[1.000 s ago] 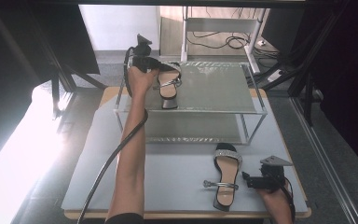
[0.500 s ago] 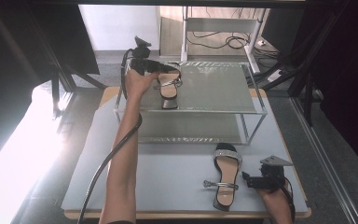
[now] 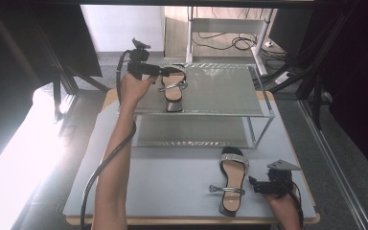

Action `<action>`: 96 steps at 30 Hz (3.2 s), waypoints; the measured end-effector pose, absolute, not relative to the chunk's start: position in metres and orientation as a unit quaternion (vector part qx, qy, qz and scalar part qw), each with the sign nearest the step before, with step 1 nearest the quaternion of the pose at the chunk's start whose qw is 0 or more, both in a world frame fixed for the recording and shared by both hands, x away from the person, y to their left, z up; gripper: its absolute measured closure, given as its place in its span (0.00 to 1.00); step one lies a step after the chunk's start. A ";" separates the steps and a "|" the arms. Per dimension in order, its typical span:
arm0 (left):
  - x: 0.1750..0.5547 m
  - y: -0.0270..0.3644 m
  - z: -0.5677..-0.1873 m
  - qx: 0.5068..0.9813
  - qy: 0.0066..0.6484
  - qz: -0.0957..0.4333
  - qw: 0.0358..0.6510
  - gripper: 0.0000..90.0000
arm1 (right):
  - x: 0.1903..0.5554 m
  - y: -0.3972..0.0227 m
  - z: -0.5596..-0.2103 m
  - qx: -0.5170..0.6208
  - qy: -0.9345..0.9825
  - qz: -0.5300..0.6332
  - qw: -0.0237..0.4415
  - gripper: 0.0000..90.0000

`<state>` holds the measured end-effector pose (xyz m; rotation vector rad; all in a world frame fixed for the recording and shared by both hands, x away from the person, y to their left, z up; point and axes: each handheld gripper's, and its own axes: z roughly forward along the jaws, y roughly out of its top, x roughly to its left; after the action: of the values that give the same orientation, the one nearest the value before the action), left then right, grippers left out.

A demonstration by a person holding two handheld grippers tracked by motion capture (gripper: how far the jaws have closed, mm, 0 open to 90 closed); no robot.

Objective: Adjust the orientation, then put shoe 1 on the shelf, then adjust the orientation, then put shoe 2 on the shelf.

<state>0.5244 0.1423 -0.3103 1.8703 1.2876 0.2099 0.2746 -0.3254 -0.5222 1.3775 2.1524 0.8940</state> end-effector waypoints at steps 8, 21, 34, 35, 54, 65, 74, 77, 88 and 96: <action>0.509 0.156 -0.306 0.743 0.509 0.087 0.426 0.15 | 0.275 -0.325 -0.522 0.496 0.777 0.322 0.216 0.03; 0.483 0.173 -0.307 0.745 0.496 0.107 0.433 0.04 | 0.275 -0.325 -0.522 0.497 0.777 0.322 0.216 0.03; 0.456 0.182 -0.317 0.746 0.474 0.102 0.457 0.04 | 0.275 -0.325 -0.522 0.496 0.777 0.322 0.216 0.03; 0.454 0.183 -0.318 0.747 0.472 0.101 0.458 0.04 | 0.275 -0.325 -0.522 0.496 0.777 0.322 0.216 0.03; 0.418 0.193 -0.328 0.747 0.449 0.102 0.481 0.05 | 0.274 -0.325 -0.522 0.496 0.777 0.321 0.217 0.03; 0.384 0.180 -0.331 0.763 0.420 0.112 0.479 0.04 | 0.274 -0.325 -0.522 0.495 0.777 0.321 0.218 0.03; 0.358 0.175 -0.345 0.768 0.407 0.120 0.480 0.04 | 0.274 -0.325 -0.522 0.496 0.777 0.321 0.217 0.03; 0.351 0.173 -0.352 0.770 0.403 0.118 0.480 0.04 | 0.274 -0.325 -0.522 0.496 0.777 0.321 0.217 0.03; 0.326 0.171 -0.378 0.775 0.397 0.121 0.477 0.04 | 0.274 -0.325 -0.522 0.496 0.778 0.321 0.216 0.04; 0.313 0.174 -0.403 0.772 0.402 0.126 0.476 0.03 | 0.274 -0.325 -0.522 0.496 0.777 0.321 0.216 0.04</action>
<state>0.3129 0.1735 -0.4031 1.8863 0.9814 0.3083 0.2743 -0.3252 -0.5221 1.3760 2.1539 0.8911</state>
